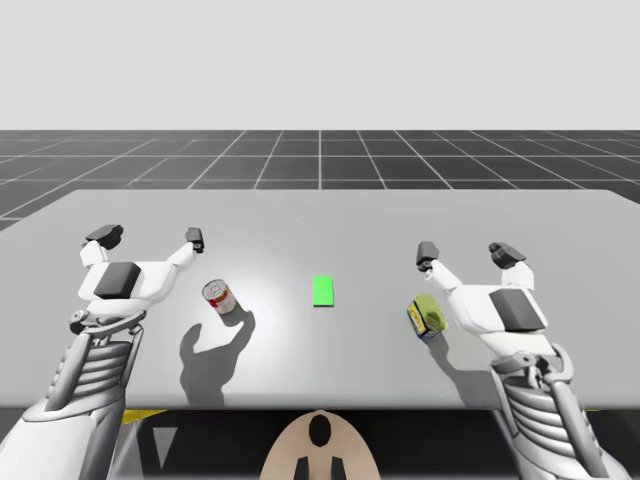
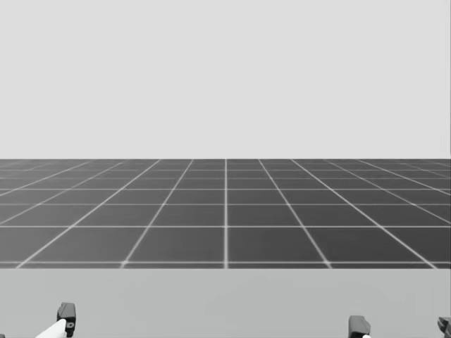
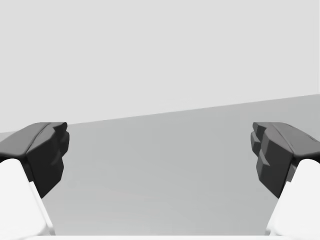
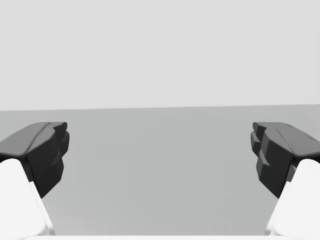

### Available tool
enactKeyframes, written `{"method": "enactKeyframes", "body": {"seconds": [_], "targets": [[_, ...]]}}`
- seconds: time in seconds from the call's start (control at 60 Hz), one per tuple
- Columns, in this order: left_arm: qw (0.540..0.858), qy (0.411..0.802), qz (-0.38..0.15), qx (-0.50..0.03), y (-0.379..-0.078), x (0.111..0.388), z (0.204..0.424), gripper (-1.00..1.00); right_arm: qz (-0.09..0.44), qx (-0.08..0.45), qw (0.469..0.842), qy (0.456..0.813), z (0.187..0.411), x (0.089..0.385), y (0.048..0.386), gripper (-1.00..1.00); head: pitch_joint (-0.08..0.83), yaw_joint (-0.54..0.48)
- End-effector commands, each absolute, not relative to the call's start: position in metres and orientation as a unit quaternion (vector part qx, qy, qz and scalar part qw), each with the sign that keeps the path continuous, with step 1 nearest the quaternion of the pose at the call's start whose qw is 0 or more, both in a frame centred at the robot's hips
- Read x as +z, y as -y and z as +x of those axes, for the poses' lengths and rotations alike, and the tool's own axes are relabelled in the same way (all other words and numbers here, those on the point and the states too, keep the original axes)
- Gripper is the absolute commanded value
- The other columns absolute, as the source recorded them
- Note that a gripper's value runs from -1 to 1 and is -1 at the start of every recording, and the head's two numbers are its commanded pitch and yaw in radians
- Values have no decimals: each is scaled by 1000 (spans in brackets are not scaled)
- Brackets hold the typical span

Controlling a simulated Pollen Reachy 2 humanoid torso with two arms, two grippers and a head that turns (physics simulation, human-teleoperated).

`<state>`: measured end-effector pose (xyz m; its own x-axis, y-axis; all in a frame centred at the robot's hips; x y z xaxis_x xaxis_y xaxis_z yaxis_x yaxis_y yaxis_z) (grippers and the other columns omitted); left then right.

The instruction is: Look at the card. If it is red, pick the object on the left. If it is green, pick the object on the right.

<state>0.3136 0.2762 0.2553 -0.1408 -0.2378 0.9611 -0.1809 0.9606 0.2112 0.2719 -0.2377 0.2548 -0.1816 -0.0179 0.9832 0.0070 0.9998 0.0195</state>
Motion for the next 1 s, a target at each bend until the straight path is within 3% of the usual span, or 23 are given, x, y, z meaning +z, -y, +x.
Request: {"method": "enactKeyframes", "body": {"seconds": [0.017,0.15,0.667,1.0], "targets": [[641,755,140,-23,-276,255,314,-1000,14,-18,645,764,267,255,235,-1000,8,1],[641,754,139,-23,-276,255,313,-1000,27,-19,639,768,268,257,236,-1000,51,0],[659,741,126,-29,-274,253,315,-1000,15,-1,651,759,272,251,234,-1000,512,-7],[658,742,122,-32,-275,255,314,-1000,16,2,651,759,270,253,234,-1000,636,-1]]}}
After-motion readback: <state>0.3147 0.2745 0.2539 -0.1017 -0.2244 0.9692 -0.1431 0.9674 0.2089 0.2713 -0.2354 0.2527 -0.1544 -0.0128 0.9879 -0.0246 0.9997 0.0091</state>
